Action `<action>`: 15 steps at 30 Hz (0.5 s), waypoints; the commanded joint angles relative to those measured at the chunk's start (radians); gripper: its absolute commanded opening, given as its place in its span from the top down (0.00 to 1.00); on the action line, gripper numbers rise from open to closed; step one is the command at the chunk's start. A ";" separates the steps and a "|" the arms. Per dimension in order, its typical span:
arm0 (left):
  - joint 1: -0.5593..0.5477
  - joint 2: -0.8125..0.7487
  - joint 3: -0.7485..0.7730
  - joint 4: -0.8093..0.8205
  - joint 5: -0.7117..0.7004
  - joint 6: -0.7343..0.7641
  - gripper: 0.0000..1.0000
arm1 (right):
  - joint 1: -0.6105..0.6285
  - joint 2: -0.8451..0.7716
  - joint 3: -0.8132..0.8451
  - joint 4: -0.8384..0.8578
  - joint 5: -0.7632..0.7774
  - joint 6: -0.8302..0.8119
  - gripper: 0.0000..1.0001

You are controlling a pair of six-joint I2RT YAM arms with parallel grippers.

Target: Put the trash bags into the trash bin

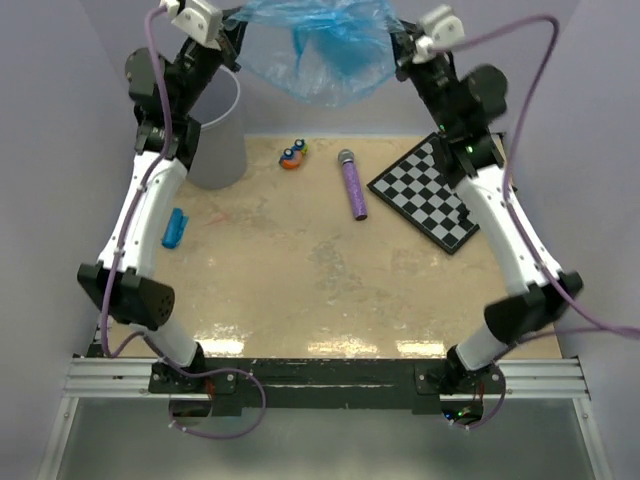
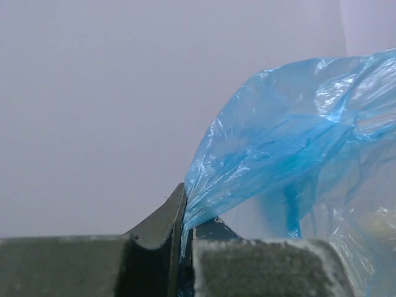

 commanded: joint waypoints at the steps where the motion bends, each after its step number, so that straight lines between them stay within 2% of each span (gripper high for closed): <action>1: -0.141 -0.172 -0.152 0.419 -0.028 0.311 0.92 | 0.144 -0.251 -0.279 0.413 -0.071 -0.282 0.99; 4: -0.227 -0.294 -0.440 0.461 0.000 0.344 0.90 | 0.175 -0.409 -0.622 0.349 -0.064 -0.329 1.00; 5: -0.265 -0.343 -0.561 0.379 0.079 0.382 0.92 | 0.182 -0.434 -0.758 0.291 -0.055 -0.351 1.00; 6: -0.317 -0.382 -0.658 0.230 0.186 0.466 1.00 | 0.195 -0.472 -0.878 0.152 -0.059 -0.418 1.00; 7: -0.379 -0.413 -0.751 -0.032 0.251 0.622 1.00 | 0.212 -0.489 -0.960 -0.022 -0.083 -0.544 1.00; 8: -0.460 -0.424 -0.807 -0.383 0.278 0.848 1.00 | 0.253 -0.491 -1.008 -0.328 -0.129 -0.724 1.00; 9: -0.537 -0.418 -0.867 -0.646 0.243 1.040 1.00 | 0.261 -0.506 -1.042 -0.568 -0.203 -0.829 1.00; 10: -0.612 -0.402 -0.923 -0.816 0.164 1.104 1.00 | 0.263 -0.533 -1.068 -0.783 -0.258 -0.915 1.00; 11: -0.613 -0.398 -0.951 -0.831 0.148 1.008 1.00 | 0.263 -0.587 -1.079 -0.917 -0.304 -0.908 1.00; 12: -0.585 -0.411 -0.968 -0.820 0.155 0.902 1.00 | 0.261 -0.650 -1.074 -0.935 -0.326 -0.832 1.00; 15: -0.508 -0.479 -0.978 -0.808 0.187 0.801 1.00 | 0.261 -0.826 -1.042 -0.868 -0.346 -0.621 1.00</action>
